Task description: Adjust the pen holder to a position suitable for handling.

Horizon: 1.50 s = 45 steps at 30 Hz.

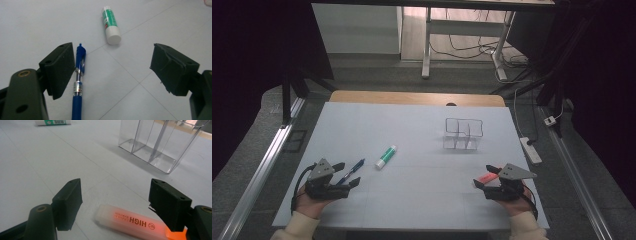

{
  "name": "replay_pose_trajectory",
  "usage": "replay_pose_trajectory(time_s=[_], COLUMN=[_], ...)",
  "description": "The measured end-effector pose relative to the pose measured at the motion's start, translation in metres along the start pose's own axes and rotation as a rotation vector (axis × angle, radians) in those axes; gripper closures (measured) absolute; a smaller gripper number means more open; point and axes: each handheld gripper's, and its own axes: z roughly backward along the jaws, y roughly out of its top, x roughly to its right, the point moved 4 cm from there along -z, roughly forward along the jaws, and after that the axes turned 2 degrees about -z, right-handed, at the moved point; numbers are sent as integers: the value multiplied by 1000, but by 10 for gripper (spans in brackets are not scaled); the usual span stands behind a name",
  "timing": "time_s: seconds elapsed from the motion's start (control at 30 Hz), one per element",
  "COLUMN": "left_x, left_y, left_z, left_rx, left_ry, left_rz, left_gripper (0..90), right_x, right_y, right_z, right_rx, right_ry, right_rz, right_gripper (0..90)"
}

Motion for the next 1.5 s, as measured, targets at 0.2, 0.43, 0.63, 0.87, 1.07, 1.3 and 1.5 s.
replay_pose_trajectory(time_s=[0.2, 0.43, 0.63, 0.87, 1.07, 1.3, 1.5], left_x=[0, 0, 0, 0, 1, 0, 0], left_y=[0, 0, 0, 0, 1, 1, 1], left_z=[0, 0, -1, -1, -1, -1, -1], left_rx=[1, 2, 1, 0, 2, 2, 3], left_ry=[6, 7, 3, 1, 1, 2, 4], left_rz=[-1, -2, -4, -4, -5, -3, -1], left_gripper=[209, 211, 211, 211, 211, 212, 216], right_x=[0, 0, 0, 6, 9, 16, 21], right_y=[0, 1, 4, 12, 20, 29, 35], right_z=[-1, -1, 0, 0, -1, -4, -9], right_rx=[0, 2, 6, 20, 14, 17, 6], right_ry=[-3, -6, -9, -38, -56, -71, -96], right_rz=[0, -8, -15, -48, -54, -81, -86], right_gripper=[273, 279, 283, 297, 333, 411, 457])
